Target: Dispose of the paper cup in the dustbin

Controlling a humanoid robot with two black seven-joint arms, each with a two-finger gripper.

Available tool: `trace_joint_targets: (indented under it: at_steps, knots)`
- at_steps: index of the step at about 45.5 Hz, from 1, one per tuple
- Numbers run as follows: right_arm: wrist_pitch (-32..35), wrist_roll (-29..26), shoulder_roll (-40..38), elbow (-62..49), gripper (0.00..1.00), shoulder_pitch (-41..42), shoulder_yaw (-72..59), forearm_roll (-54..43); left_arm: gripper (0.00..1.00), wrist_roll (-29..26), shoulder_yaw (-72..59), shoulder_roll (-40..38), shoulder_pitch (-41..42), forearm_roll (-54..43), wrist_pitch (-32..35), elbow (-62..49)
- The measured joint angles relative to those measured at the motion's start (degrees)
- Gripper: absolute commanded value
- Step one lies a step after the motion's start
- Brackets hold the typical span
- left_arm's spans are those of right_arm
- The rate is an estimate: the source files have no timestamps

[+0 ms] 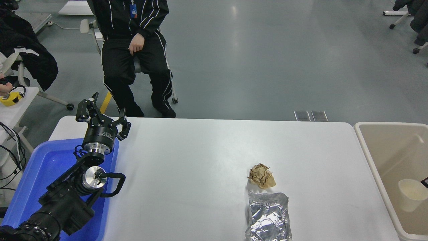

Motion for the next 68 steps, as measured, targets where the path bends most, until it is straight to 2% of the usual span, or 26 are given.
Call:
trace_joint_targets:
  at_steps: [2, 11, 23, 33, 40, 49, 53, 57, 68]
  knots:
    - [-0.81, 0.00, 0.52, 0.00, 0.99, 0.02, 0.06, 0.04, 1.00, 0.00, 0.00, 0.00, 0.00, 0.00, 0.00, 0.00]
    - [-2.11, -0.01, 1.49, 0.01, 0.99, 2.20, 0.25, 0.11, 1.00, 0.00, -0.01, 0.01, 0.00, 0.00, 0.00, 0.00]
    - [-2.56, 0.20, -2.18, 3.57, 0.99, 14.13, 12.48, 0.15, 1.00, 0.00, -0.01, -0.01, 0.00, 0.00, 0.00, 0.00]
    - [-2.68, 0.32, -7.50, 12.47, 0.99, 25.39, 22.85, 0.14, 1.00, 0.00, -0.01, -0.01, 0.00, -0.02, 0.00, 0.00]
    - [-2.74, 0.68, -11.10, 24.75, 0.99, 30.17, 35.02, 0.16, 1.00, 0.00, 0.00, 0.01, -0.01, 0.01, -0.01, -0.01]
    - [-2.63, 1.73, -12.78, 37.18, 0.99, 30.05, 48.55, -0.15, 1.00, 0.00, 0.00, 0.01, 0.00, 0.00, 0.00, 0.00]
    - [-2.56, 4.22, -12.88, 41.05, 0.99, 27.30, 53.55, -0.31, 1.00, -0.01, 0.00, 0.00, 0.00, -0.01, 0.00, 0.00]
    - [-2.42, 7.78, -11.69, 44.89, 0.99, 21.91, 60.59, -0.46, 1.00, 0.00, 0.00, 0.00, 0.00, 0.00, 0.00, 0.00]
    - [-2.27, 11.25, -7.62, 48.86, 0.99, 10.71, 71.97, -0.80, 1.00, 0.00, -0.02, 0.00, -0.01, 0.00, 0.00, 0.00]
